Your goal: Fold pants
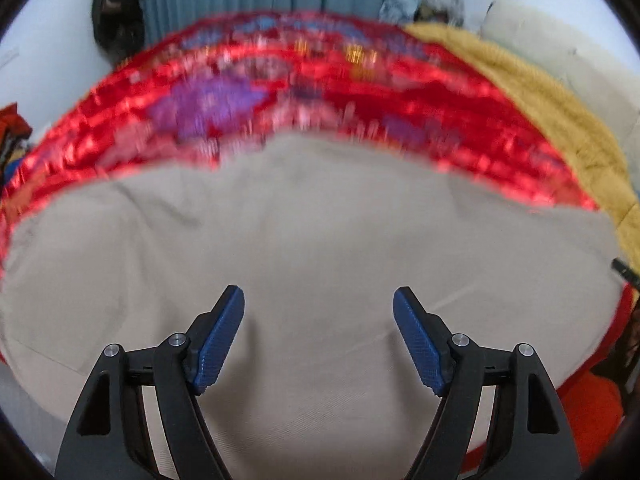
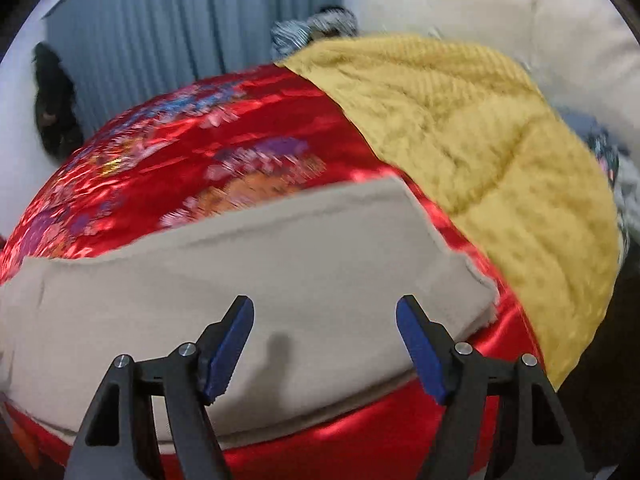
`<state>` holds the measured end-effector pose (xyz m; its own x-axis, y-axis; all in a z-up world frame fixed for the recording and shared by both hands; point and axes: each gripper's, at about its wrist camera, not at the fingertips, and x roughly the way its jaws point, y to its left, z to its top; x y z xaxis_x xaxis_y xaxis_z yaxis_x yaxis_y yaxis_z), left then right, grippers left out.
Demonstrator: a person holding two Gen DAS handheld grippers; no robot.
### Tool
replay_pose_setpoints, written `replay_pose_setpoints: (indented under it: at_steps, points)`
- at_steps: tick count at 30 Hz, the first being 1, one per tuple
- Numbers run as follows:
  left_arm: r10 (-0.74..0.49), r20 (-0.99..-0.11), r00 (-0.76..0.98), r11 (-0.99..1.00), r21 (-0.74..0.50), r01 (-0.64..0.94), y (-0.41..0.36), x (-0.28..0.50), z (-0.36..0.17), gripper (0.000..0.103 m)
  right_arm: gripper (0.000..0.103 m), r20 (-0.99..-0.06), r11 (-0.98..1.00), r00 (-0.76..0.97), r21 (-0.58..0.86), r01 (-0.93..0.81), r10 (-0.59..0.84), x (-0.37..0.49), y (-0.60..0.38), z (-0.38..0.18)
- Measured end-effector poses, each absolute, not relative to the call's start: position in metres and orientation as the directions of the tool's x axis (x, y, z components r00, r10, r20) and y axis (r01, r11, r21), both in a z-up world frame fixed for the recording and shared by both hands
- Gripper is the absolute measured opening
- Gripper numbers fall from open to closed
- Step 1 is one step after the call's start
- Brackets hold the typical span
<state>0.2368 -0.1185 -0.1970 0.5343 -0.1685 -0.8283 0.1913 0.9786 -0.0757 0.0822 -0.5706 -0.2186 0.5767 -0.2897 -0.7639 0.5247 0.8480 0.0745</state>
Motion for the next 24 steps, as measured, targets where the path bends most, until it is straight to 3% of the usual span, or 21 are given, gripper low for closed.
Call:
replay_pose_setpoints:
  at_steps: [2, 9, 13, 24]
  points:
    - [-0.152, -0.853, 0.5, 0.981, -0.069, 0.182, -0.122, 0.235, -0.219, 0.079, 0.073, -0.777, 0.84, 0.574, 0.111, 0.532, -0.26, 0.075, -0.58, -0.228]
    - [-0.164, -0.853, 0.496, 0.976, -0.067, 0.206, -0.131, 0.236, -0.229, 0.096, 0.075, -0.745, 0.856, 0.61, 0.104, 0.507, -0.27, 0.068, -0.572, -0.244]
    - [-0.147, -0.855, 0.497, 0.976, -0.045, 0.211, -0.133, 0.235, -0.229, 0.099, 0.075, -0.747, 0.841, 0.628, 0.183, 0.509, -0.218, 0.068, -0.582, -0.245]
    - [-0.151, -0.86, 0.488, 0.975, -0.049, 0.215, -0.136, 0.238, -0.232, 0.102, 0.076, -0.739, 0.843, 0.644, 0.205, 0.497, -0.2, 0.067, -0.582, -0.248]
